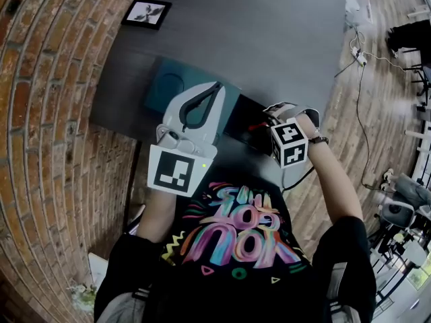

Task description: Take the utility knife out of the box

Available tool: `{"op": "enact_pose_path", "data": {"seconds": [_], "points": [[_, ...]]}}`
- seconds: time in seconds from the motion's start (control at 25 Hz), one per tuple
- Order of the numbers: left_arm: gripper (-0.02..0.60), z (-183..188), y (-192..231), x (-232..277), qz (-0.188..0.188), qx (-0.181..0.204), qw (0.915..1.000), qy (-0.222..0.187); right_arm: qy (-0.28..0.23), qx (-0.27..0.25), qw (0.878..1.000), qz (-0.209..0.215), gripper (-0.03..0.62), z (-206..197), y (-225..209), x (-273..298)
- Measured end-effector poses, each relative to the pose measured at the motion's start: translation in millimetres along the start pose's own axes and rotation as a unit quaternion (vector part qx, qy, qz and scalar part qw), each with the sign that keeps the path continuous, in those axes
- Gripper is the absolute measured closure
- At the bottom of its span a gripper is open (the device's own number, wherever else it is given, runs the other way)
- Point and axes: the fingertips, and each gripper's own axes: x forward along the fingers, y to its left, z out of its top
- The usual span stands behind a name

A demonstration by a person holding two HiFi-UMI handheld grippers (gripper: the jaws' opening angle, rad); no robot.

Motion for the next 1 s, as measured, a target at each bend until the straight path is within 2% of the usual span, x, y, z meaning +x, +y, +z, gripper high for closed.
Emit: {"op": "enact_pose_path", "data": {"seconds": [0.32, 0.6, 0.84, 0.92, 1.0], "points": [[0.580, 7, -1, 10, -0.019, 0.006, 0.9998, -0.004, -0.029, 0.031, 0.995, -0.093, 0.542, 12, -29, -43], [0.580, 10, -4, 17, -0.037, 0.014, 0.9992, -0.002, -0.063, 0.081, 0.977, -0.186, 0.542, 21, -53, -89], [0.580, 13, -3, 26, -0.049, 0.017, 0.9986, 0.001, -0.102, 0.152, 0.947, -0.265, 0.542, 20, -70, -132], [0.580, 15, -2, 29, -0.050, 0.018, 0.9986, 0.000, -0.123, 0.182, 0.931, -0.290, 0.542, 20, -74, -147], [0.580, 15, 0, 30, -0.052, 0.018, 0.9985, 0.000, -0.153, 0.214, 0.911, -0.318, 0.542, 21, -79, -162]]}}
